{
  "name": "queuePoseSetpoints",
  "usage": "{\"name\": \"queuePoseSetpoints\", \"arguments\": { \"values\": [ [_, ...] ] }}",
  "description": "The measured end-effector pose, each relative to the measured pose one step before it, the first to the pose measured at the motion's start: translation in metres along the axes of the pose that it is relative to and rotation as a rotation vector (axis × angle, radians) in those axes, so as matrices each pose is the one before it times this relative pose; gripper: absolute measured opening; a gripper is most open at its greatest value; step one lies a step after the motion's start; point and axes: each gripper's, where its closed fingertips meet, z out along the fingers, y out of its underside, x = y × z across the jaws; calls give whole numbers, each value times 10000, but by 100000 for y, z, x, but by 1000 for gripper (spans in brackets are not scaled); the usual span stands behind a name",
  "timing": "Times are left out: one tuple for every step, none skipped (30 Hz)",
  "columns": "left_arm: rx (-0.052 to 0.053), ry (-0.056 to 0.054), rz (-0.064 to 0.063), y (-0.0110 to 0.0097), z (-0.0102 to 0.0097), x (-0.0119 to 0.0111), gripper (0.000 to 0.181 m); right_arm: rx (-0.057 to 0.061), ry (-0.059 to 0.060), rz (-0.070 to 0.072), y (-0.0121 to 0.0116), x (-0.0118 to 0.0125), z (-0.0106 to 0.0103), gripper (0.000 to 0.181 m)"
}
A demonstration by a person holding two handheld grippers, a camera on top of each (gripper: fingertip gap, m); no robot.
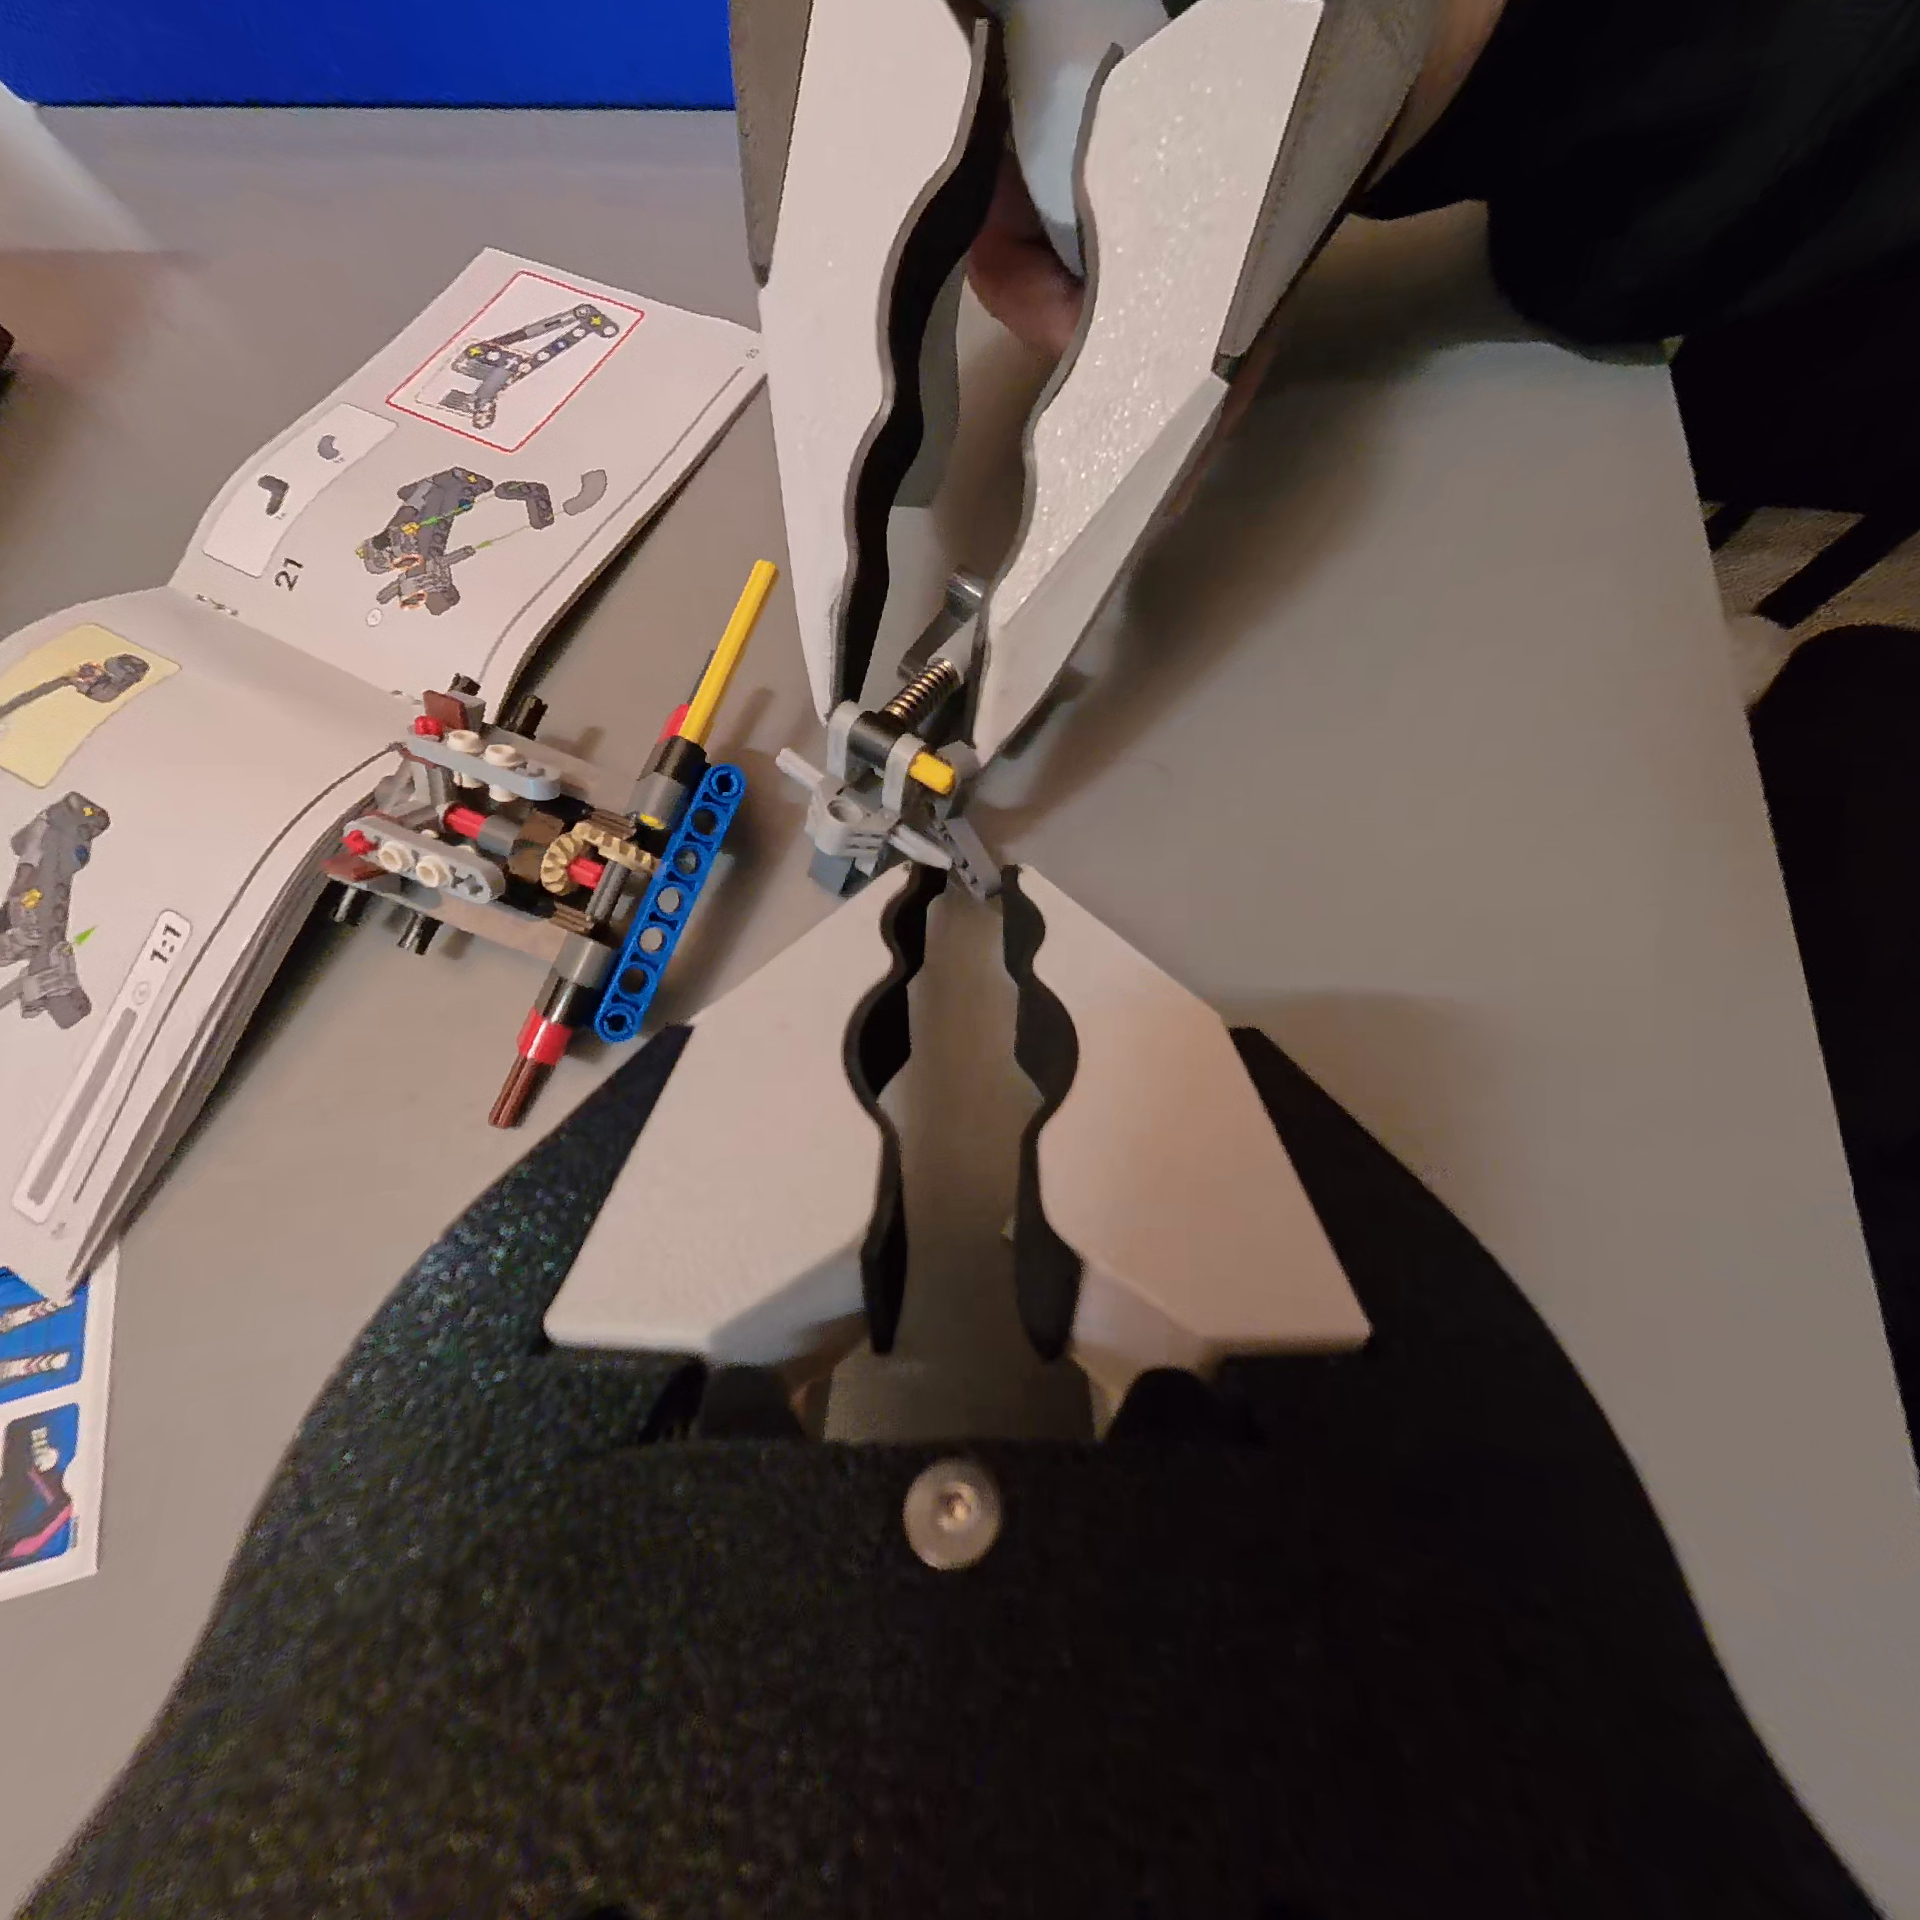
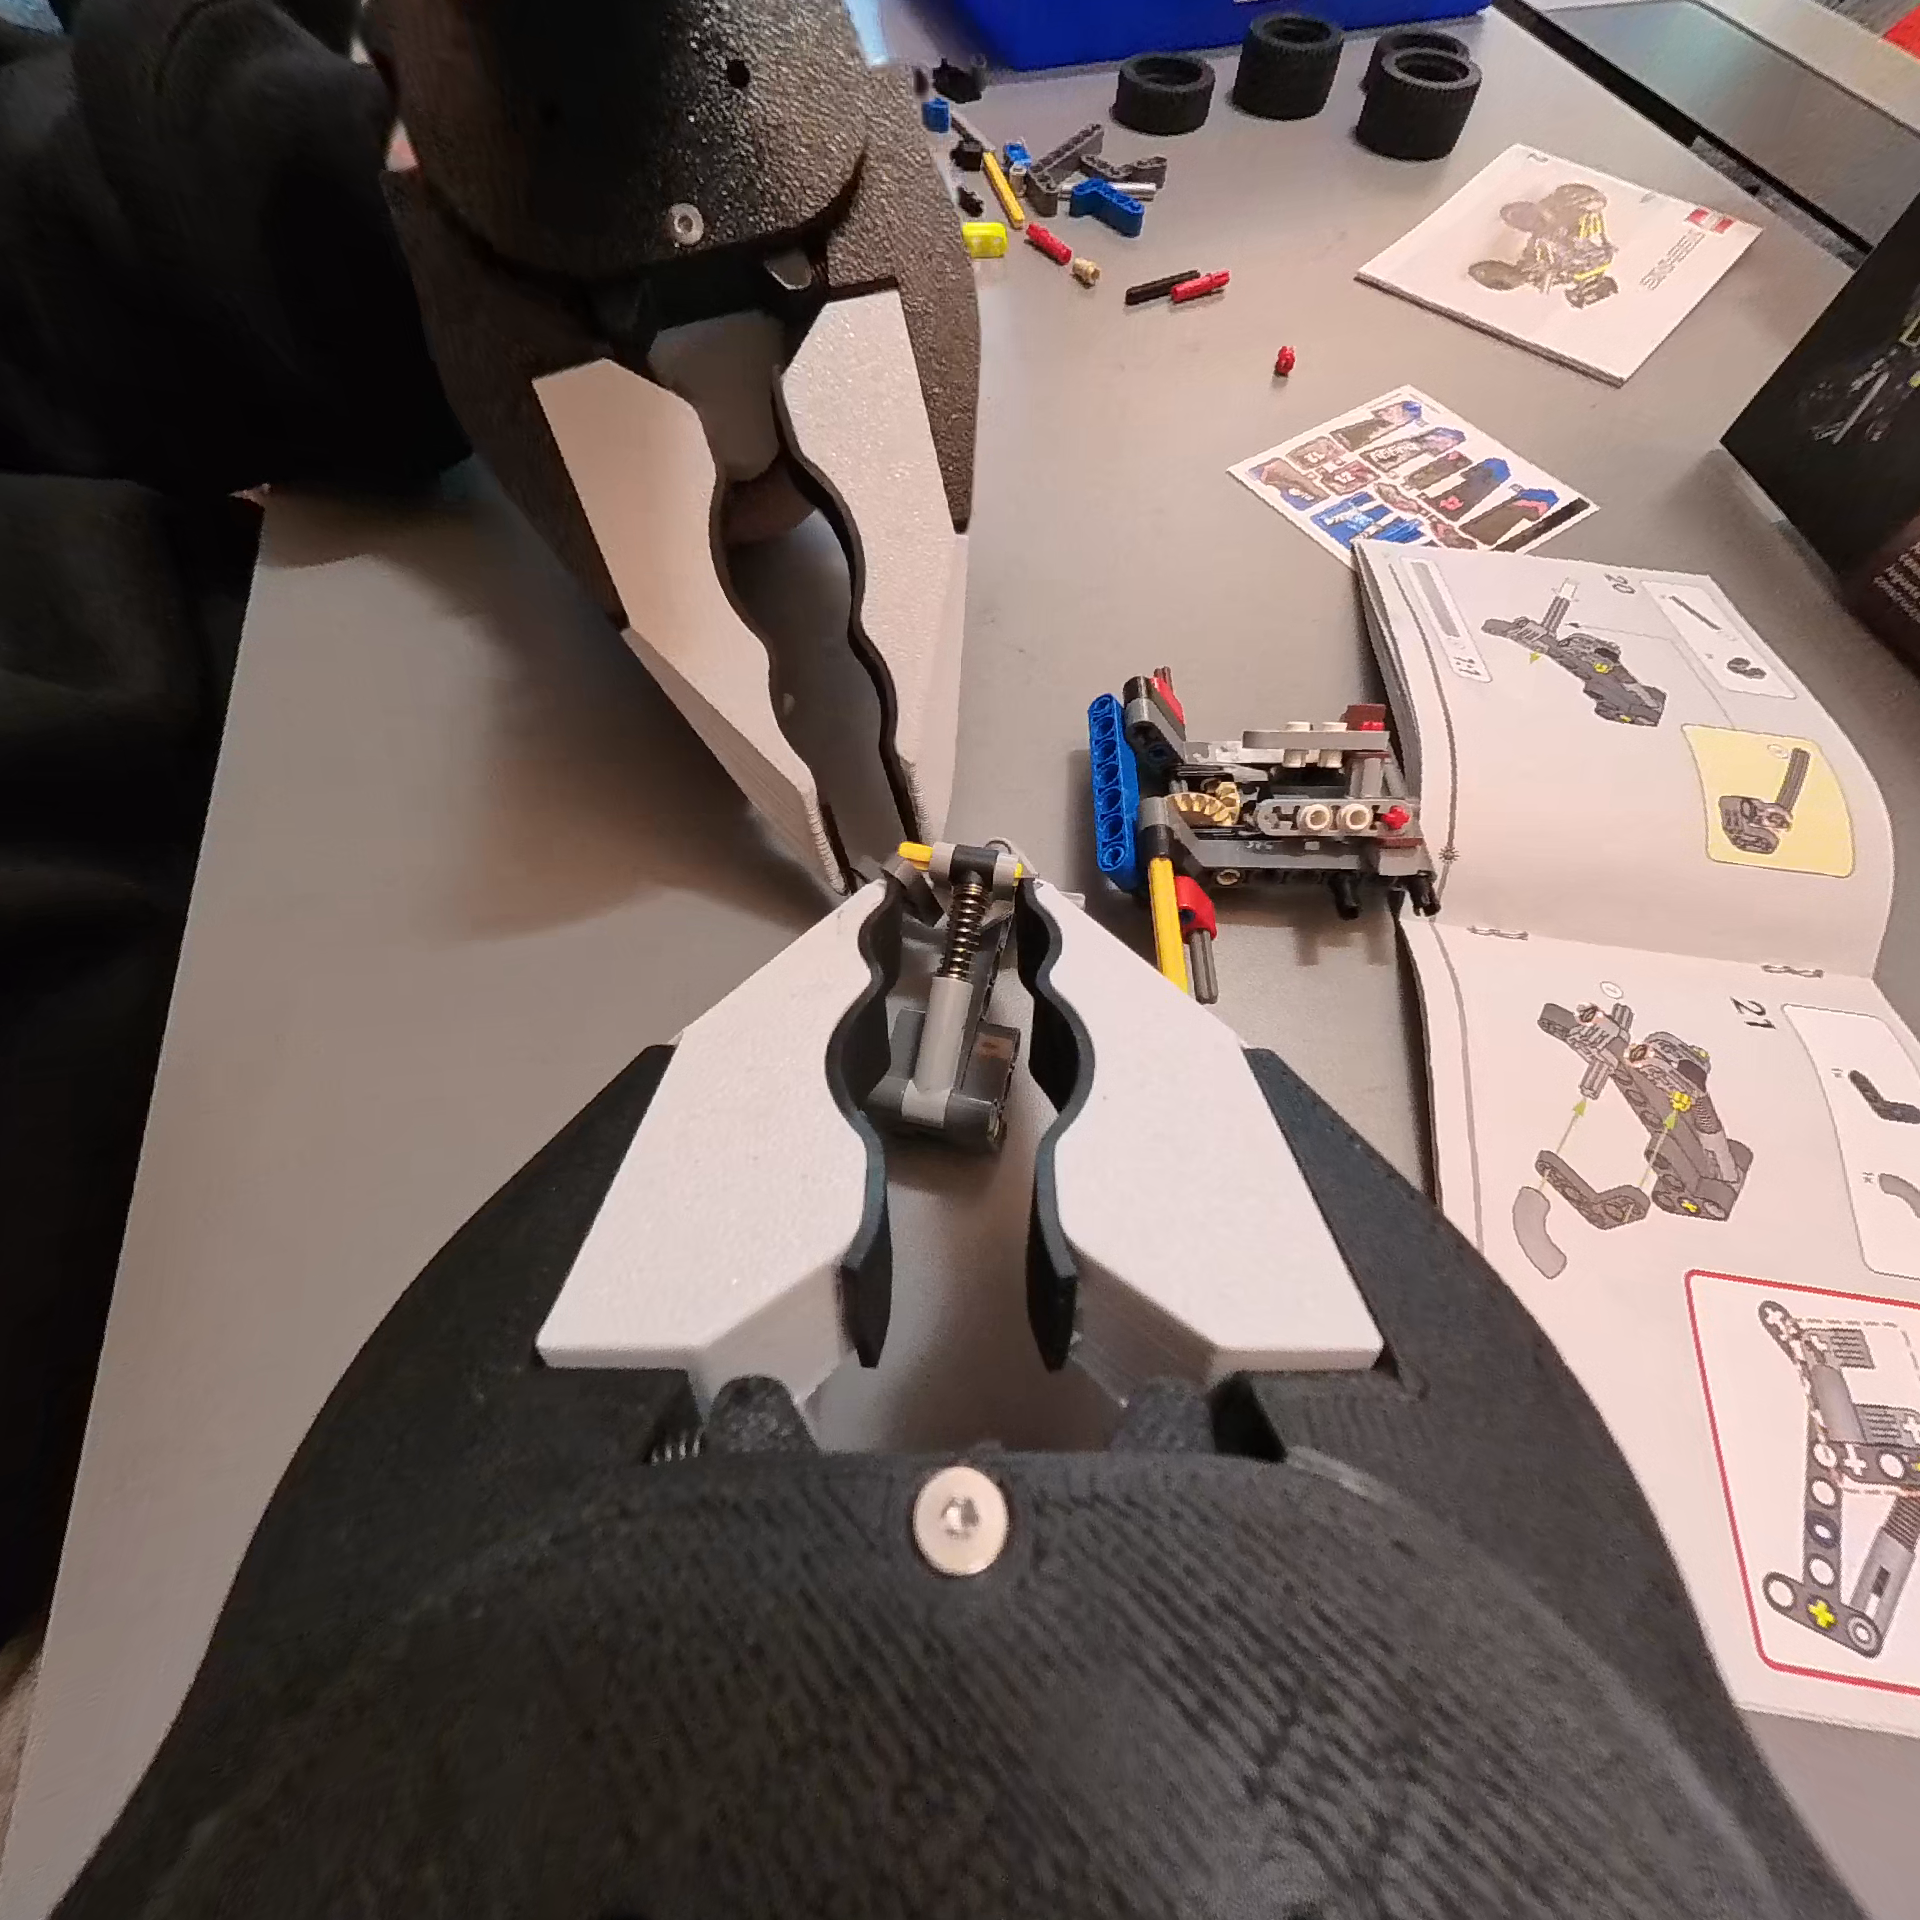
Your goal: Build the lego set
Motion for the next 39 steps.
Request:
{"name": "queuePoseSetpoints", "arguments": {
  "values": [
    [-76, -109, 108, 19, 10, 11, 11, -4, 2, 5, 10, 18, 10, 20],
    [-88, -61, 55, 32, -9, 64, 10, -3, 15, 9, 2, 23, 2, 20],
    [-81, -30, -1, 22, -27, 77, 10, 7, 6, 11, -11, 18, -12, 19],
    [-58, -20, -66, -17, -54, 56, 10, 1, -11, 2, -4, -8, 4, 19],
    [-44, -11, -101, -32, -31, 55, 11, 3, 6, 3, 0, 11, -6, 19],
    [-50, 8, -75, 4, -9, 87, 11, 7, 10, 12, -11, 24, -12, 17],
    [-99, -30, -44, 86, -31, 34, 11, 18, -25, 3, -20, -24, -16, 16],
    [-144, -107, -45, 164, -51, -81, 12, -8, -25, 22, 18, -33, -18, 15],
    [-147, -94, -42, 153, -68, -66, 13, -22, -13, 34, 47, -10, -2, 14],
    [-116, -42, -33, 98, -111, 39, 14, 0, -47, -2, 7, -69, -12, 13],
    [-75, -47, -56, 19, -159, 35, 15, -42, -16, -6, 61, -39, 25, 11],
    [-48, -66, -93, -52, -176, 19, 15, -40, -8, -5, 54, -10, 33, 11],
    [-69, -42, -78, -38, -178, 73, 15, -46, -15, -4, 59, -34, 34, 11],
    [-135, -59, -33, 44, -194, 78, 15, -26, -10, -17, 37, -27, 19, 13],
    [-189, -137, -19, 120, -223, -30, 15, -28, -9, -32, 51, -53, -20, 16],
    [-186, -154, -23, 105, -210, -82, 14, -97, -60, -43, 192, -156, -25, 18],
    [-91, -86, 13, 17, -158, -2, 13, -90, -47, -51, 228, -158, -93, 20],
    [31, 28, 68, -89, -94, 150, 12, -11, 27, -34, 111, -88, -193, 22],
    [79, 136, 82, -87, -11, 250, 11, 28, 81, 14, 26, -10, -284, 23],
    [44, 145, 8, 46, 43, 175, 8, -31, 104, 33, 31, -10, -375, 23],
    [-6, 106, -74, 146, 39, 31, 7, -110, 136, -37, 19, -94, -522, 23],
    [11, 142, -48, 102, -3, 69, 7, -128, 97, -203, -41, -332, -600, 24],
    [74, 222, 9, -10, -73, 246, 7, -128, 57, -356, -123, -543, -574, 24],
    [142, 256, -1, -163, -103, 341, 6, -145, 123, -416, -141, -489, -399, 25],
    [184, 268, -32, -266, -64, 362, 6, -193, 152, -408, -94, -399, -141, 25],
    [149, 267, -28, -241, -11, 337, 6, -240, 57, -369, 26, -481, 145, 26],
    [64, 203, 1, -131, 26, 262, 6, -262, 2, -202, 73, -452, 365, 26],
    [-12, 70, 35, -41, 24, 108, 6, -286, 11, -49, 91, -339, 503, 27],
    [-47, -72, 59, 5, 2, -79, 6, -270, 148, 169, 123, -61, 514, 27],
    [-53, -138, 61, 27, -47, -178, 6, -350, 133, 481, 253, -50, 412, 28],
    [-34, -117, 49, 16, -64, -156, 5, -373, 102, 569, 280, -143, 225, 31],
    [-6, -68, 30, 28, -110, -98, 5, -242, 462, 705, 124, 357, -51, 29],
    [14, -51, 11, 18, -155, -97, 5, 4, 673, 862, -134, 753, -267, 27],
    [39, -66, 15, 19, -202, -144, 5, 374, 328, 750, -512, 232, -301, 29],
    [84, -70, 36, -31, -213, -153, 5, 478, -52, 628, -619, -423, -184, 28],
    [136, -42, 36, -110, -205, -84, 5, 309, -153, 431, -402, -652, -8, 27],
    [164, -7, -2, -131, -152, -20, 5, 114, 122, 199, -61, -319, 115, 27],
    [141, 14, -40, -63, -94, 27, 5, -54, 383, 13, 205, 126, 196, 27],
    [63, 46, -35, 87, -17, 75, 5, -140, 335, -6, 341, 161, 246, 27]
  ]
}}
